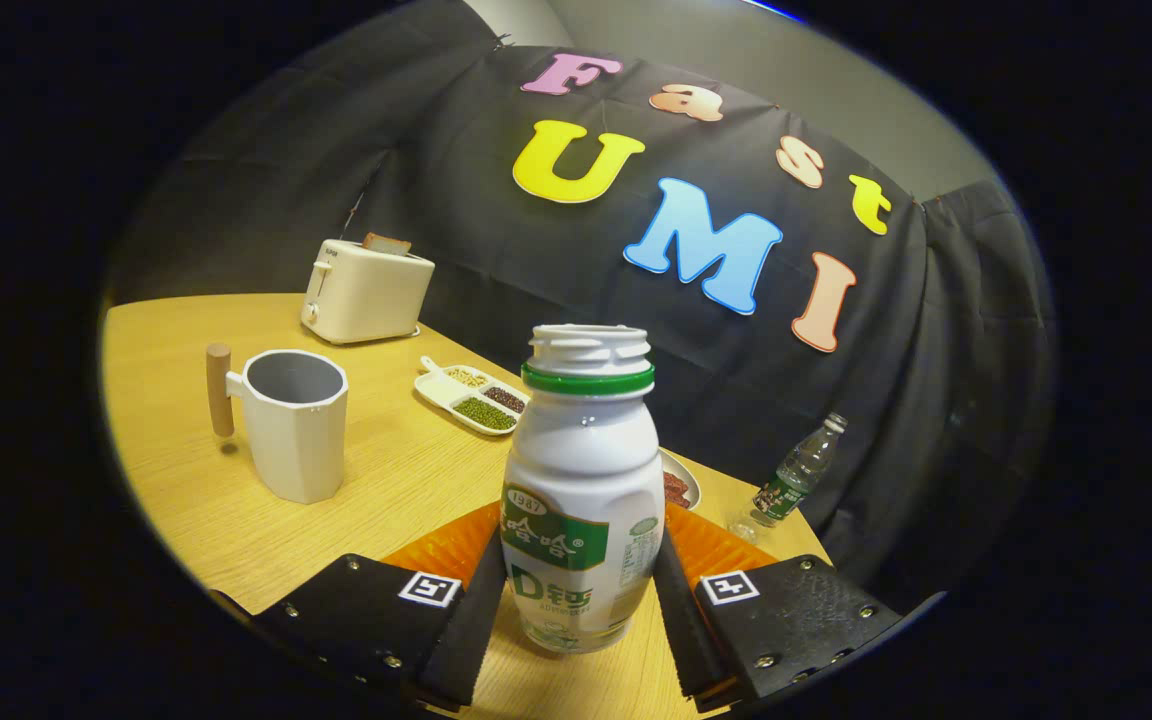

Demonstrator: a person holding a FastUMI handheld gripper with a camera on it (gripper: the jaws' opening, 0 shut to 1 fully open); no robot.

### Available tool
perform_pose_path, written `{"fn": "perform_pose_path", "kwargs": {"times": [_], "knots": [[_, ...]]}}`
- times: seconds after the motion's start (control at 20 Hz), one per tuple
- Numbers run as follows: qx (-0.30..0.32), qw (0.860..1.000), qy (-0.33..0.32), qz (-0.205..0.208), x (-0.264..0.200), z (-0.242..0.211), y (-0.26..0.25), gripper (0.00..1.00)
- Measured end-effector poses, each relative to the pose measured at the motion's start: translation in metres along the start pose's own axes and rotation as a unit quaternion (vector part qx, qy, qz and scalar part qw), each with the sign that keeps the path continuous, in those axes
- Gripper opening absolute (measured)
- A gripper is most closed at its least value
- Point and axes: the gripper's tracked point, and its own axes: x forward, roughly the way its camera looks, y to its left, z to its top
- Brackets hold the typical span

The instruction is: Take the bottle from table, then pour the juice into the cup, finally place the bottle on the coaster

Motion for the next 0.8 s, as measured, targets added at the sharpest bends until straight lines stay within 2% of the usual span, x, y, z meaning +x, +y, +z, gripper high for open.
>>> {"fn": "perform_pose_path", "kwargs": {"times": [0.2,0.4,0.8], "knots": [[-0.064,0.998,0.001,0.003,0.01,0.01,0.01,0.73],[-0.102,0.994,0.007,0.028,0.02,0.018,0.03,0.73],[-0.207,0.977,0.017,0.044,0.035,0.028,0.051,0.73]]}}
